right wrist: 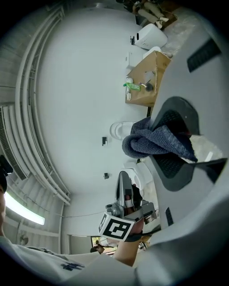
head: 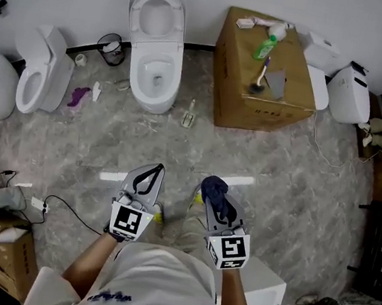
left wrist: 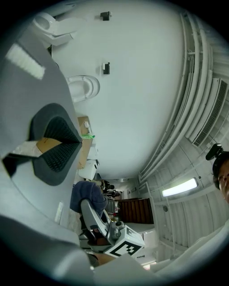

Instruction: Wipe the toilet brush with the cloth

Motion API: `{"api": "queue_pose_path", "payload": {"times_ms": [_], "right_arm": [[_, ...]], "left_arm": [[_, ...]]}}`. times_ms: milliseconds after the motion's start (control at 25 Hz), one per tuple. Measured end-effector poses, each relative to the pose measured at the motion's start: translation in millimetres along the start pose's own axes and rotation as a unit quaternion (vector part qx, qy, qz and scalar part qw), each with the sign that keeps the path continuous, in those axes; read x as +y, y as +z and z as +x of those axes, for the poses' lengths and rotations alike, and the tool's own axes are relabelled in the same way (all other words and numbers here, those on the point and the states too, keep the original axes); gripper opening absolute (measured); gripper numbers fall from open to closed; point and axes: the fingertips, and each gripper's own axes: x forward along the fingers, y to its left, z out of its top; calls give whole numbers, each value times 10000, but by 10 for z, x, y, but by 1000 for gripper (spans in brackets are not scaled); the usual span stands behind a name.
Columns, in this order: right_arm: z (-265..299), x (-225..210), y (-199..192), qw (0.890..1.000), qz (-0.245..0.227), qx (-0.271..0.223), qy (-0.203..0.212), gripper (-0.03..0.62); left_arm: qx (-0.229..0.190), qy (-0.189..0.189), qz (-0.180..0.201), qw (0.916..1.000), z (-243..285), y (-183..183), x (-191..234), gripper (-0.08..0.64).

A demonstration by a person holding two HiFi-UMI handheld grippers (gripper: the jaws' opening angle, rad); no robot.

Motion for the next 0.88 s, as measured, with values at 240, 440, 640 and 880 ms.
{"api": "queue_pose_path", "payload": {"times_ms": [240,440,640,880], "right_arm": [[593,-748,284,9982,-161,-99,575,104],[1013,-1346,408,9933,-351,-111,1091,104],[1369,-1776,312,9883,-521,145,1424,104],[1767,-2052,-7,9858,-497,582,1493,104]], "left_arm": [[4,400,258,9989,670,312,170,2],[173,1025,199,9944,1173,469,293,2],[127,1313,-73,9912,1505,610,326,2],[591,1411,180,9881,1805,359,464,2]]}}
